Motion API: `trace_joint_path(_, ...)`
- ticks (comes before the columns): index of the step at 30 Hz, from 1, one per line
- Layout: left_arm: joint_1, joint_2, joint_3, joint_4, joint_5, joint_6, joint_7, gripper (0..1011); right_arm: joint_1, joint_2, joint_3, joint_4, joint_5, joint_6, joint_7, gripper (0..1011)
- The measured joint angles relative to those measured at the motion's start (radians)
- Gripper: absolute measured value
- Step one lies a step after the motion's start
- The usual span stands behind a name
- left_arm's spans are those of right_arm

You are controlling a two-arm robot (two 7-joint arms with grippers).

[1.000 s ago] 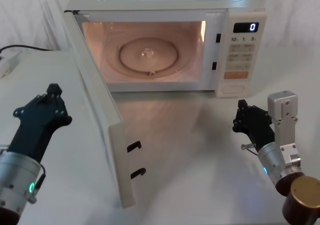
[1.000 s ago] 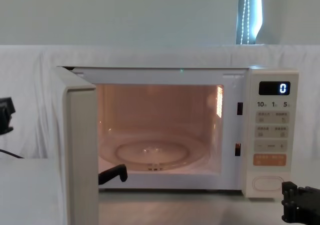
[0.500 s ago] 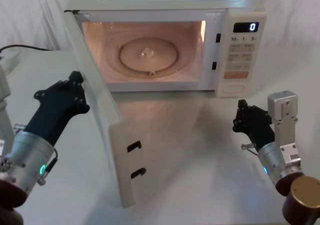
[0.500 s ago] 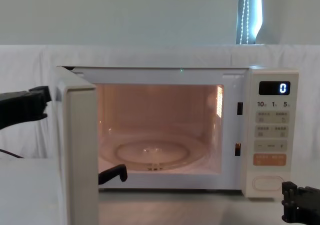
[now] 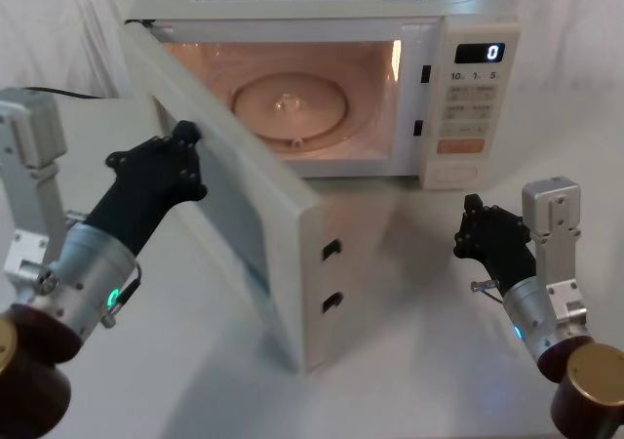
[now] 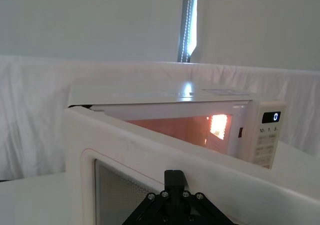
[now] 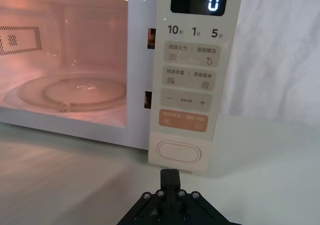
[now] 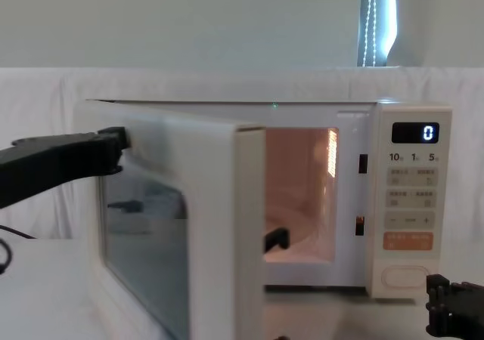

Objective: Press the button to open the microwave door with one hand; close the microwave door with the other hand.

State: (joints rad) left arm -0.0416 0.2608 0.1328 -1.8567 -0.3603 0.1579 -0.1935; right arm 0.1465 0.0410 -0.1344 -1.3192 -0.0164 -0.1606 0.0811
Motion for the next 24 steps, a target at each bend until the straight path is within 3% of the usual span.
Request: trace_joint_path(24, -0.218, -0.087, 0.119, 0.256, 0.006, -0.061, -0.008, 0, 0.000, 0.000, 0.000, 0.000, 0.000, 0.000, 0.000, 0)
